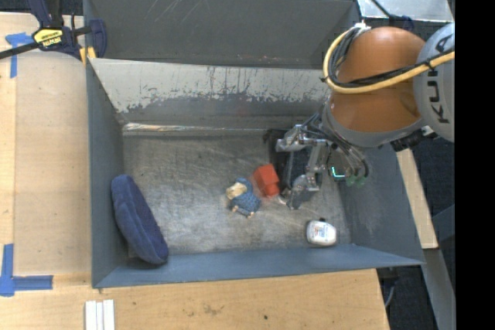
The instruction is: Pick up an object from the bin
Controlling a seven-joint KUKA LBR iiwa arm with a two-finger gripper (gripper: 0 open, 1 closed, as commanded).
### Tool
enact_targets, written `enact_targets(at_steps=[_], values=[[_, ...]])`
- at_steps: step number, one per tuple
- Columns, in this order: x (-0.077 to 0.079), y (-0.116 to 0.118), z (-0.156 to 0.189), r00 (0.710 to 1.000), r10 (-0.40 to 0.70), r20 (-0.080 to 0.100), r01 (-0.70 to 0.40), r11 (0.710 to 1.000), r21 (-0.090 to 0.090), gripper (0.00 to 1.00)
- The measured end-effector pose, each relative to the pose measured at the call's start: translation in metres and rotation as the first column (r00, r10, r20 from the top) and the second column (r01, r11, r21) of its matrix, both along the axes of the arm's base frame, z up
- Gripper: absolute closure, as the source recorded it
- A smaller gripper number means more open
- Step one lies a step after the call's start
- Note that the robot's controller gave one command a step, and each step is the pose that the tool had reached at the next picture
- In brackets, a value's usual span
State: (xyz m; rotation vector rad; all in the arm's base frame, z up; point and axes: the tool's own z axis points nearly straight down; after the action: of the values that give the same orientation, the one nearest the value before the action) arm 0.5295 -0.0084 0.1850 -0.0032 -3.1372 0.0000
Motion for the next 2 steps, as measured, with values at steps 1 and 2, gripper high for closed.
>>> enact_targets(at_steps=[1, 2], values=[[-0.009, -0.005, -0.104, 0.949, -0.315, 0.006, 0.315, 0.949, 0.001, 0.00], [0.007, 0.038, -0.097, 0.866, -0.499, 0.007, 0.499, 0.866, 0.003, 0.00]])
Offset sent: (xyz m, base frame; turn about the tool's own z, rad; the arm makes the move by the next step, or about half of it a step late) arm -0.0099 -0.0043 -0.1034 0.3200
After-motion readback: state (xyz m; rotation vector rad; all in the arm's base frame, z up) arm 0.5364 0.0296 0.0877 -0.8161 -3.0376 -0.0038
